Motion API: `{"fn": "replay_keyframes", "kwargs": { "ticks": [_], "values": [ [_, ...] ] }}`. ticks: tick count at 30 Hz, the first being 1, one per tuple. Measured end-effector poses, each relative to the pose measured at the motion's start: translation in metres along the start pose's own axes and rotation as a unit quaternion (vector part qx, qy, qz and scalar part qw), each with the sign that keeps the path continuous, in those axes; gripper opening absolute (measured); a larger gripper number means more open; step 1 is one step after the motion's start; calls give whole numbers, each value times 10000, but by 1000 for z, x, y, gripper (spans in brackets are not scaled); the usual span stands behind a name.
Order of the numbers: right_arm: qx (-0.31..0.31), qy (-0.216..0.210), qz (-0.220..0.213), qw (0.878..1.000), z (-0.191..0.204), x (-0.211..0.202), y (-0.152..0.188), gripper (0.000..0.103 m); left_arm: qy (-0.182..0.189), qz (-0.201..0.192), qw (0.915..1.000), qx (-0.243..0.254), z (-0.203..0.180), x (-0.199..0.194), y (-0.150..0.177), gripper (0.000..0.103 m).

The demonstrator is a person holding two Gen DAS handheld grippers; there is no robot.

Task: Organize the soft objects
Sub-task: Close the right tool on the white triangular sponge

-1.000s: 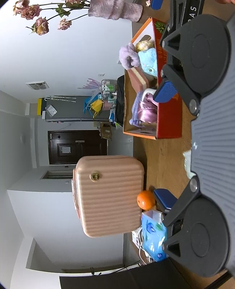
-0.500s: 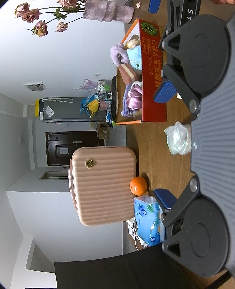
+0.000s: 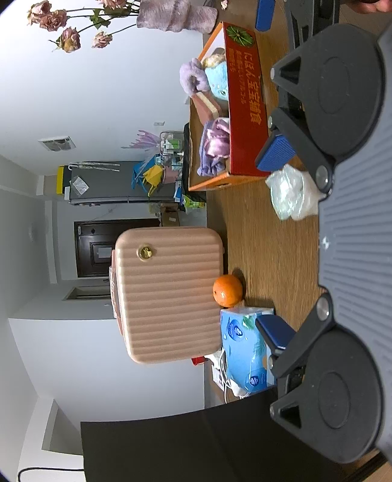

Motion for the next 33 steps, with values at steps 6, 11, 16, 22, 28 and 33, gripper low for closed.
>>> {"fn": "replay_keyframes", "kwargs": {
  "ticks": [6, 11, 16, 22, 28, 33],
  "values": [
    [-60, -35, 123, 9999, 13, 7, 1, 103, -20, 144, 9999, -22, 15, 10, 3, 103],
    [1, -80, 334, 9994, 18, 18, 2, 101, 27, 285, 9995, -104, 24, 18, 7, 103],
    [9, -198, 618, 9979, 24, 33, 3, 92, 78, 395, 9991, -138, 23, 25, 10, 103],
    [-116, -330, 765, 9965, 32, 49, 3, 78, 62, 453, 9988, -168, 22, 31, 13, 103],
    [-148, -469, 902, 9947, 35, 62, 1, 58, 49, 494, 9986, -174, 19, 38, 14, 103],
    [-126, -544, 1057, 9928, 35, 71, 1, 38, 47, 496, 9986, -160, 17, 41, 15, 103]
  ]
}}
Point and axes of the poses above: each gripper's, at about its wrist camera, not at the fingertips, and x roughly the way its jaws point, z to its left, y to its underside, the point moved 2 cm from there along x, roughly the way its jaws point, and after that the axes turned 2 degrees about -y, right-handed, at the moved point
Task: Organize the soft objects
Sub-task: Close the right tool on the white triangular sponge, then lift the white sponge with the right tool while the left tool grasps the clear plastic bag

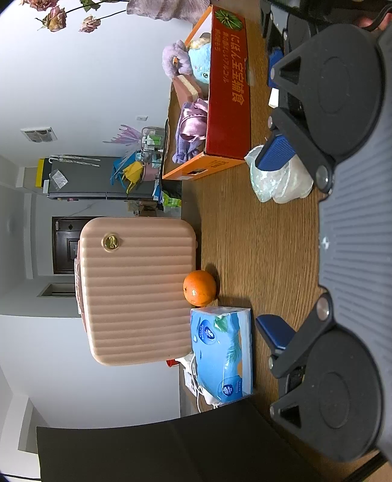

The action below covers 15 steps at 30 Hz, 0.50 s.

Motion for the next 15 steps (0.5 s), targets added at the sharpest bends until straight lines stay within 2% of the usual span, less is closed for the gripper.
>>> {"fn": "replay_keyframes", "kwargs": {
  "ticks": [2, 5, 15],
  "values": [
    [12, -42, 5, 10000, 0, 1, 0, 31, -1, -4, 10000, 5, -1, 1, 0, 103],
    [-7, -65, -4, 10000, 0, 1, 0, 28, -21, 13, 10000, 28, -3, 3, 1, 103],
    [108, -77, -154, 9998, -11, -4, -4, 26, 70, -6, 9998, -194, -7, 7, -3, 103]
  ]
}}
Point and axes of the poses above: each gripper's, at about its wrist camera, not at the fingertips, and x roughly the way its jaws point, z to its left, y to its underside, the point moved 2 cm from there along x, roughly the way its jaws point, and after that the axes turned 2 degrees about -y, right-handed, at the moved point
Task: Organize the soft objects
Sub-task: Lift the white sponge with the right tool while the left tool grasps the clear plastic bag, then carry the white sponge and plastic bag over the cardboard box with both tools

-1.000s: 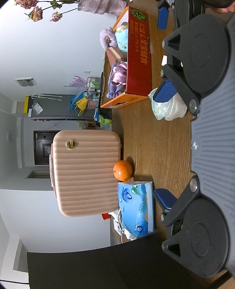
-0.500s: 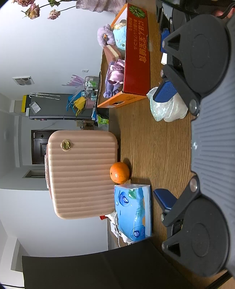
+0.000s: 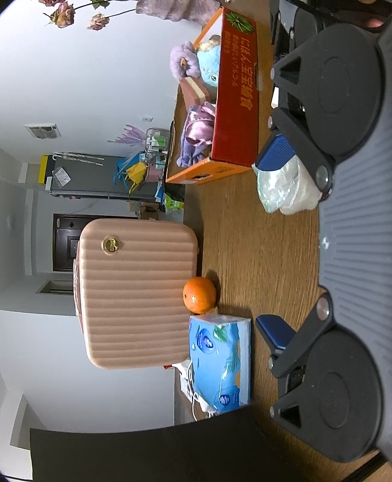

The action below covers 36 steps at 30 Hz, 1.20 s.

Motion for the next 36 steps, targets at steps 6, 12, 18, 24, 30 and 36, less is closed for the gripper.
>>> {"fn": "replay_keyframes", "kwargs": {
  "ticks": [6, 12, 18, 24, 30, 36],
  "values": [
    [74, 82, -66, 9999, -14, 0, -3, 26, 122, 71, 9999, 71, -16, 8, 0, 103],
    [114, 161, -141, 9997, -29, -1, -6, 26, 187, 285, 9991, 236, -35, 24, 3, 103],
    [151, 205, -228, 9994, -44, -2, -9, 26, 110, 519, 9979, 370, -47, 45, 5, 94],
    [143, 167, -362, 9991, -53, -5, -12, 26, 172, 848, 9947, 550, -56, 62, 10, 49],
    [102, 120, -512, 9986, -55, -9, -14, 26, 175, 820, 9952, 499, -56, 61, 9, 43],
    [89, 109, -768, 9969, -55, -18, -18, 26, 57, 389, 9988, 288, -53, 48, -3, 43]
  ]
}}
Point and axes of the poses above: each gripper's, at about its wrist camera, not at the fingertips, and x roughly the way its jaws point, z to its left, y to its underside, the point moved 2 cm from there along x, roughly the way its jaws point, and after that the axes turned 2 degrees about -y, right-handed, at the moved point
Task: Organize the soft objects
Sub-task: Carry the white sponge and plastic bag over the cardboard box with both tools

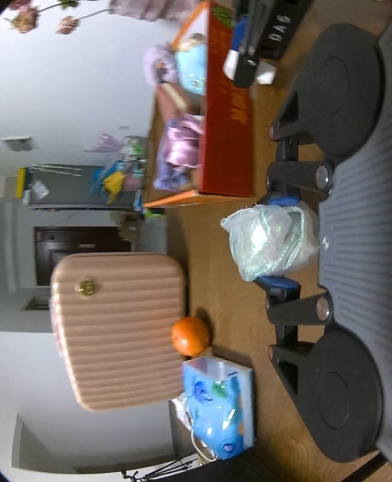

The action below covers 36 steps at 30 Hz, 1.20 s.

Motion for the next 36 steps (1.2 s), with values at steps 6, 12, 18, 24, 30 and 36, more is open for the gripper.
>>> {"fn": "replay_keyframes", "kwargs": {
  "ticks": [6, 12, 18, 24, 30, 36],
  "values": [
    [-11, 66, -329, 9994, -4, -7, -10, 26, 68, -434, 9989, -137, -8, -14, -16, 43],
    [38, 144, -528, 9985, -15, -6, -20, 26, 146, -669, 9973, -253, -23, -17, -30, 43],
    [109, 195, -642, 9977, -29, 0, -28, 26, 203, -837, 9956, -359, -36, -14, -42, 43],
    [109, 239, -735, 9970, -40, 7, -34, 26, 238, -926, 9944, -441, -46, -7, -52, 43],
    [116, 305, -814, 9962, -52, 17, -41, 26, 306, -989, 9935, -482, -60, 4, -62, 43],
    [104, 390, -888, 9952, -64, 27, -48, 26, 370, -1034, 9928, -472, -73, 15, -69, 43]
  ]
}}
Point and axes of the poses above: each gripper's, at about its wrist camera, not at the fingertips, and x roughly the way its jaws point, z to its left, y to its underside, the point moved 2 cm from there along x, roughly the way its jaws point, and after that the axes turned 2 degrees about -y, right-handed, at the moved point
